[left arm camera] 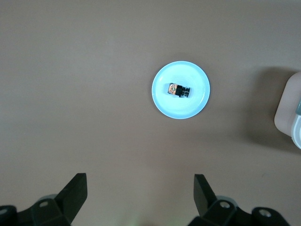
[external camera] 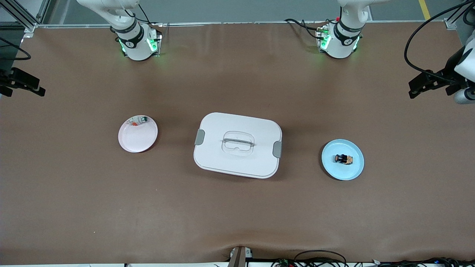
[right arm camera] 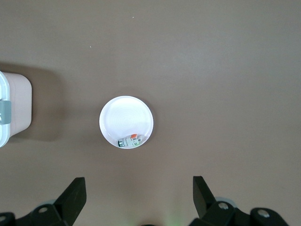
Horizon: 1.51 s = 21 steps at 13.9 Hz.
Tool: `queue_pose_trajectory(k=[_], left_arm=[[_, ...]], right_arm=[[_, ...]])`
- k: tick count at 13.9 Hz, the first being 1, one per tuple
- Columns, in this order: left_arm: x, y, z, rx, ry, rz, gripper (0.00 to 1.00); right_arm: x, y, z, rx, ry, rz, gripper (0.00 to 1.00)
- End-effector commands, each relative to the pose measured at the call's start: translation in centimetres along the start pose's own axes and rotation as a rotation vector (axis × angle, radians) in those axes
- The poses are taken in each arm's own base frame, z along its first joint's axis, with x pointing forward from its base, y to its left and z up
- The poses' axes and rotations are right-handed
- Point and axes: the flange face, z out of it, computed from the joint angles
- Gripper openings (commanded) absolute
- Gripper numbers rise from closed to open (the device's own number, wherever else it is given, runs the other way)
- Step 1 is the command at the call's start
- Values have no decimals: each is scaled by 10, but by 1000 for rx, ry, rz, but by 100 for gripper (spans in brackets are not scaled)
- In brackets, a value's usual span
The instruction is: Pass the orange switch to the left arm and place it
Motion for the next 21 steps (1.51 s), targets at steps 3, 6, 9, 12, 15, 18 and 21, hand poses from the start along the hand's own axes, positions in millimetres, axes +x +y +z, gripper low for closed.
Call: queue_pose_trajectory(k=[3, 6, 9, 12, 15, 18, 21], left_arm=[[-20, 2, -3, -27, -10, 3, 100], [-26, 3, -1, -40, -20, 16, 100], [-32, 2, -4, -50, -15, 25, 100], [-32, 3, -6, -50, -11, 30, 100], [-28, 3, -7, -52, -8, 31, 100], [-28, 2, -11, -54, -1, 26, 100], [-28, -1, -13, -55, 5, 20, 100]], right_arm=[[-8, -2, -4, 1, 1, -2, 100], [-7, 0, -5, 4, 6, 2, 100], [-7, 2, -7, 2, 19, 4, 100], [-7, 3, -11, -3, 27, 5, 100], [-7, 0, -12, -5, 29, 1, 100], [-7, 2, -12, -4, 31, 4, 100], [-7, 1, -11, -4, 28, 2, 100]])
